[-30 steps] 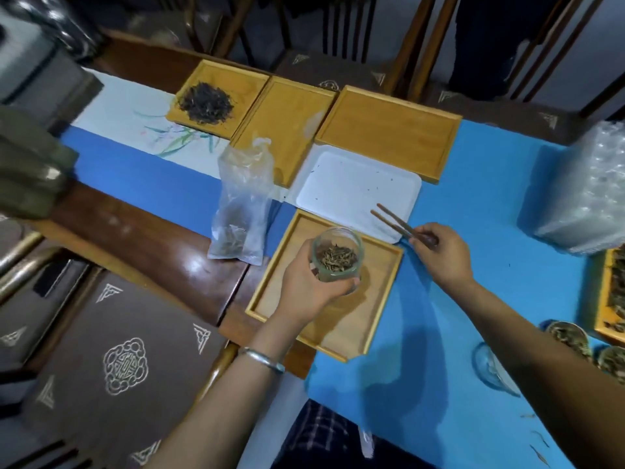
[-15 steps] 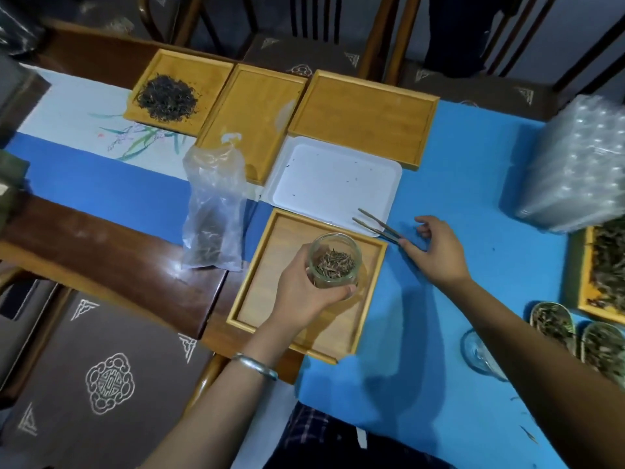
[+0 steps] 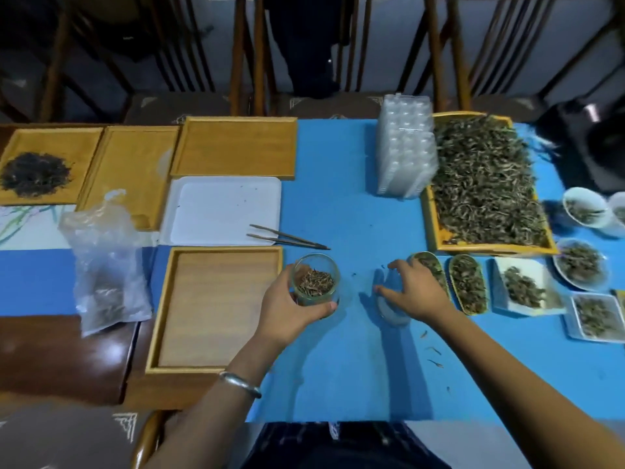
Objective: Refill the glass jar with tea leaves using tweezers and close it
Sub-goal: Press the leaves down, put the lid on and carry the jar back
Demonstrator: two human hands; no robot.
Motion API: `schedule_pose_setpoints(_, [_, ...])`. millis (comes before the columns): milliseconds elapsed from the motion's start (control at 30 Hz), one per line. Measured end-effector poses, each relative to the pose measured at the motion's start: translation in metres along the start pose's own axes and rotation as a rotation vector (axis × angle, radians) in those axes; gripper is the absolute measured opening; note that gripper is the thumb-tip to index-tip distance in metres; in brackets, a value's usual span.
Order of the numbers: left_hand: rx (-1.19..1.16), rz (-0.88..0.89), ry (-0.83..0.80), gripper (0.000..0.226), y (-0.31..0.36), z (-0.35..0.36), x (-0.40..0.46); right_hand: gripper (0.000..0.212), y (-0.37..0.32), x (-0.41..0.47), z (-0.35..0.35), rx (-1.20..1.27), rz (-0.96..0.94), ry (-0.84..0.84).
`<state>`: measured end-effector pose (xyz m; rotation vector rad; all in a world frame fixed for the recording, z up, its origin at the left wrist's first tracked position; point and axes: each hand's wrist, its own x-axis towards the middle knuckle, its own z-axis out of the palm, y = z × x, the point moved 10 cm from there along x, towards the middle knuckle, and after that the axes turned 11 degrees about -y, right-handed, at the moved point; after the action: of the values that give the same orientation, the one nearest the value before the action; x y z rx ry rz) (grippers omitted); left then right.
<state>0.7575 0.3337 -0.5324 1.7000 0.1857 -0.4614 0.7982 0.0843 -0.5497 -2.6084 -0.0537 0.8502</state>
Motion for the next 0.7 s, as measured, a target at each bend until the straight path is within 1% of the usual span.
schedule_pose_setpoints(67, [0.016,-0.011,0.002,0.076,-0.001,0.012,-0.007,0.080,0.007,-0.007,0.010,-0.070,0.001,-0.057])
schedule_pose_setpoints(167, [0.044,-0.028,0.020,0.071,-0.007,0.027,-0.021,0.093,0.009,-0.018,0.027,-0.186,-0.066,-0.105])
schedule_pose_setpoints(233, [0.074,-0.030,0.023,0.066,-0.013,0.036,-0.030,0.098,0.012,-0.024,0.036,-0.167,-0.072,-0.102])
schedule_pose_setpoints(300, [0.094,-0.024,0.045,0.065,-0.019,0.044,-0.038,0.100,0.018,-0.030,0.039,-0.101,-0.038,-0.059])
schedule_pose_setpoints(433, [0.107,-0.025,0.074,0.067,-0.032,0.054,-0.049,0.093,0.036,-0.041,0.050,0.072,0.035,0.003])
schedule_pose_setpoints(700, [0.170,-0.064,0.087,0.064,-0.039,0.066,-0.048,0.067,0.049,-0.038,0.058,0.353,0.038,0.119])
